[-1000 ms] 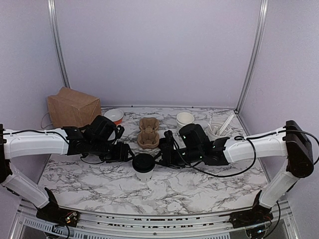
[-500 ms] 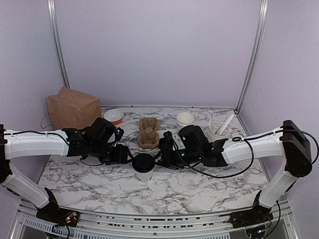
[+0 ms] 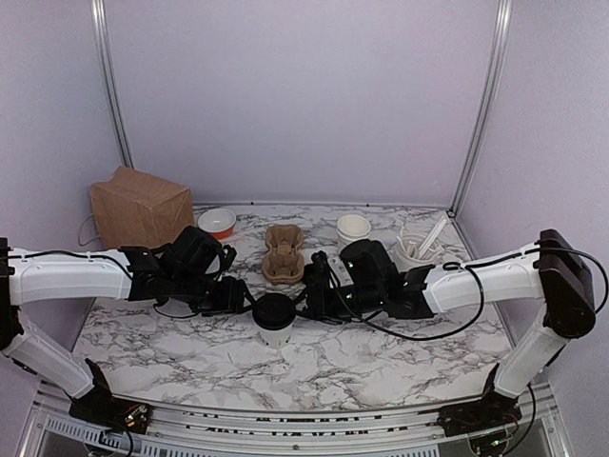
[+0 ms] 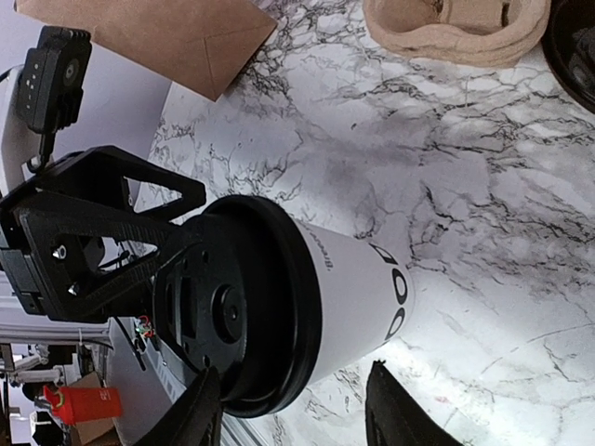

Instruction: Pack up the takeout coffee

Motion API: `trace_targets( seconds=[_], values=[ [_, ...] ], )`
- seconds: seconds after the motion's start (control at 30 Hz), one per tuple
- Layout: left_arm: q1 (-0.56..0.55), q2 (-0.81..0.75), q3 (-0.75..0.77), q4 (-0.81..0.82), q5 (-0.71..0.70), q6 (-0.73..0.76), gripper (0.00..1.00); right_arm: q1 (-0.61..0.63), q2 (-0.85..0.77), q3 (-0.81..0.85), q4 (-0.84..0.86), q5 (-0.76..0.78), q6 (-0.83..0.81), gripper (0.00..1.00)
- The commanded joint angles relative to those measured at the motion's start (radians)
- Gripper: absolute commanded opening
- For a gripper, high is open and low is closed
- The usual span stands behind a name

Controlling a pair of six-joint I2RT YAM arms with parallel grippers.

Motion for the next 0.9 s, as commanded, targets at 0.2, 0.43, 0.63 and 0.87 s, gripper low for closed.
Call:
trace_targets(
  seconds=[0.2,0.43,0.63,0.87],
  values=[
    [-0.010,0.015,0.004,0.004,0.000,0.000,0.62,-0.017,-0.064,0.029,-0.028,0.018,-0.038,0.53],
    [-0.012,0.018,0.006,0.002,-0.004,0.000,0.62,-0.018,-0.072,-0.014,-0.012,0.015,-0.014,0.51],
    [-0.013,0.020,0.007,0.001,-0.003,0.000,0.62,-0.018,-0.052,-0.030,0.000,0.001,0.005,0.45],
    [-0.013,0.022,0.007,0.001,-0.004,0.000,0.62,-0.018,-0.021,-0.032,0.031,-0.020,0.014,0.44]
  ],
)
